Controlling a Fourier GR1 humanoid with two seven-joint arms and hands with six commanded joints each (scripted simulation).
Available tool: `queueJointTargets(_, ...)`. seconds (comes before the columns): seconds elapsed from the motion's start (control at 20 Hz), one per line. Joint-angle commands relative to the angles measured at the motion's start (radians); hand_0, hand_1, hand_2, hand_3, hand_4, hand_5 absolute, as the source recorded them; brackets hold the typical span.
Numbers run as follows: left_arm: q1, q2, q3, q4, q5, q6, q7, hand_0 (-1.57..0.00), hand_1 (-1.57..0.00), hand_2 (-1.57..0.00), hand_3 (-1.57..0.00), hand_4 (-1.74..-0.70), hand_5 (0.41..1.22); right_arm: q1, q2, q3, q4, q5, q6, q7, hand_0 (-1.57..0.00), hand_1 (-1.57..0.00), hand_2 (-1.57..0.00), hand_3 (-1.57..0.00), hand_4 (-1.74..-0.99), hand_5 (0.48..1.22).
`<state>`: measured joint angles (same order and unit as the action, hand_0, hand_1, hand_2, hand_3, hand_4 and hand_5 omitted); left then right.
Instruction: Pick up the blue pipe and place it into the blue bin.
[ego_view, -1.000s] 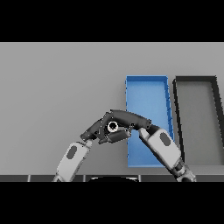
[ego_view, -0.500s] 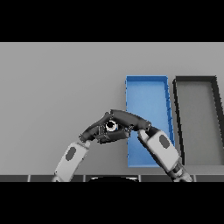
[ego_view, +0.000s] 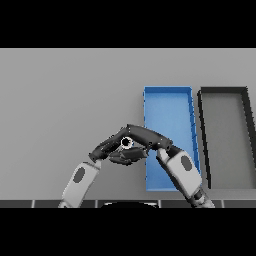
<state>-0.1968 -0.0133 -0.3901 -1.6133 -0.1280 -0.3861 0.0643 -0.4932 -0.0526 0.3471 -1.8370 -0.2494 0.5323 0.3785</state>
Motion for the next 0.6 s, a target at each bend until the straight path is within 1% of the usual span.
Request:
queueJointTargets(0.0, 0.004, 0.002, -0.011, 0.011, -0.022, 0.007, -0.006, -0.06, -0.06, -0.06, -0.05, -0.96, 0.538, 0.011, 0.009, -0.003, 0.000, -0.007, 0.008, 0.001, -1.57, -1.57, -1.57, -1.57, -1.741, 1.220)
queueJointTargets(0.05, -0.003, 0.006, -0.002, 0.020, -0.025, 0.011, 0.002, -0.05, -0.05, -0.04, -0.04, -0.95, 0.513, 0.004, 0.015, -0.015, -0.006, -0.018, 0.006, -0.005, -1.57, -1.57, -1.57, -1.57, -1.741, 1.220)
queueJointTargets(0.15, -0.008, 0.014, 0.001, 0.027, -0.026, 0.008, 0.015, -0.03, -0.03, -0.03, -0.03, -0.93, 0.484, -0.009, 0.029, -0.046, -0.009, -0.115, -0.002, 0.046, -1.57, -1.57, -1.57, -1.57, -1.741, 1.220)
queueJointTargets(0.2, -0.008, 0.014, 0.002, 0.030, -0.027, 0.009, 0.025, -0.03, -0.02, -0.02, -0.02, -0.92, 0.482, -0.025, 0.034, -0.057, -0.016, -0.139, -0.016, 0.053, -1.57, -1.57, -1.57, -1.57, -1.741, 1.221)
queueJointTargets(0.25, -0.004, 0.013, -0.001, 0.028, -0.023, 0.004, 0.017, -0.02, -0.02, -0.02, -0.02, -0.92, 0.474, -0.043, 0.037, -0.074, -0.023, -0.190, -0.037, 0.096, -1.57, -1.57, -1.57, -1.57, -1.741, 1.221)
queueJointTargets(0.3, -0.006, 0.008, -0.004, 0.034, -0.024, 0.005, 0.026, -0.02, -0.01, -0.01, -0.01, -0.91, 0.470, -0.076, 0.042, -0.095, -0.026, -0.236, -0.072, 0.150, -1.57, -1.57, -1.57, -1.57, -1.741, 1.221)
queueJointTargets(0.4, -0.012, -0.008, -0.016, 0.044, -0.038, 0.016, 0.020, -0.01, -0.01, -0.01, -0.01, -0.91, 0.456, -0.154, 0.034, -0.140, -0.041, -0.316, -0.118, 0.216, -1.57, -1.57, -1.57, -1.57, -1.741, 1.221)
queueJointTargets(0.45, -0.004, -0.003, -0.020, 0.036, -0.039, 0.015, 0.015, -0.01, -0.01, -0.01, -0.01, -0.91, 0.450, -0.202, 0.008, -0.172, -0.025, -0.364, -0.136, 0.231, -1.57, -1.57, -1.57, -1.57, -1.741, 1.221)
queueJointTargets(0.5, 0.005, 0.004, -0.018, 0.037, -0.038, 0.011, 0.016, -0.01, -0.01, -0.01, 0.00, -0.91, 0.445, -0.255, -0.017, -0.193, -0.012, -0.417, -0.151, 0.228, -1.57, -1.57, -1.57, -1.57, -1.741, 1.221)
queueJointTargets(0.55, 0.012, 0.005, -0.018, 0.038, -0.033, 0.006, 0.016, 0.00, 0.00, 0.00, 0.00, -0.91, 0.441, -0.310, -0.034, -0.230, 0.006, -0.456, -0.156, 0.209, -1.57, -1.57, -1.57, -1.57, -1.741, 1.221)
